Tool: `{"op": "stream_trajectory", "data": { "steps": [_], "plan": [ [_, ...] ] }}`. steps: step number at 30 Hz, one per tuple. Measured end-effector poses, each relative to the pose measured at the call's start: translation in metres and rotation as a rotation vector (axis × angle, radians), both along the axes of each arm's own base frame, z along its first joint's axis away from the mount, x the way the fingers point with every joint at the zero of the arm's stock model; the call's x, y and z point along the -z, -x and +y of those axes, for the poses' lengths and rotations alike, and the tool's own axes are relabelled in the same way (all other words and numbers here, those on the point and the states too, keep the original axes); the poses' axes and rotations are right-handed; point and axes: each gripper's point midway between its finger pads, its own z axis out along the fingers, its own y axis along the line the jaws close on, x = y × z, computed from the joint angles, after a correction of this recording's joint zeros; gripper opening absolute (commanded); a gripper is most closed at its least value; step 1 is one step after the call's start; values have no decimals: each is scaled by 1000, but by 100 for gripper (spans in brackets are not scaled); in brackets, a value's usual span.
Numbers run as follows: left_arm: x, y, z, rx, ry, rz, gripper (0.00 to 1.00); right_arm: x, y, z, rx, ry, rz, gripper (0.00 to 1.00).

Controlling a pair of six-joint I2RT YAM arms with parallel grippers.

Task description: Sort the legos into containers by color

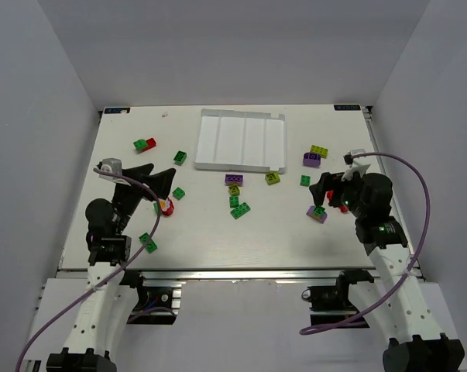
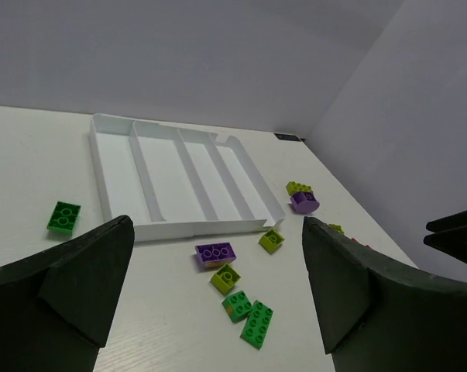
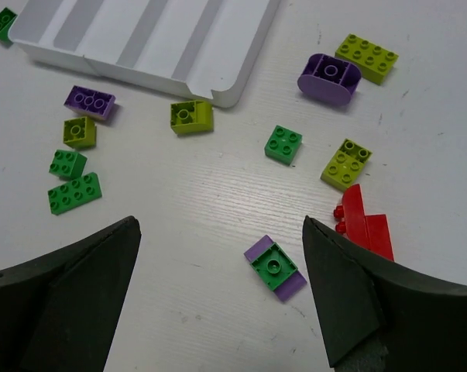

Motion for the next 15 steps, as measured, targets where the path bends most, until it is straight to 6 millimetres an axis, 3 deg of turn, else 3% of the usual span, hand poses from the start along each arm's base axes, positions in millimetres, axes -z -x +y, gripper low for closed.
{"op": "stream_trajectory", "data": {
  "steps": [5,8,13,15],
  "plan": [
    [22,-12,8,-48,-3,86,95,-3,11,20,-142,55,-53,90],
    [36,-19,13,-72,-3,145,89,4,34,49,-406,157,-150,89],
    [52,-27,21,-106,12,213,69,36,73,85,-761,261,-171,89],
    [54,-29,25,-122,18,224,52,45,80,90,-826,290,-162,86]
  ]
}}
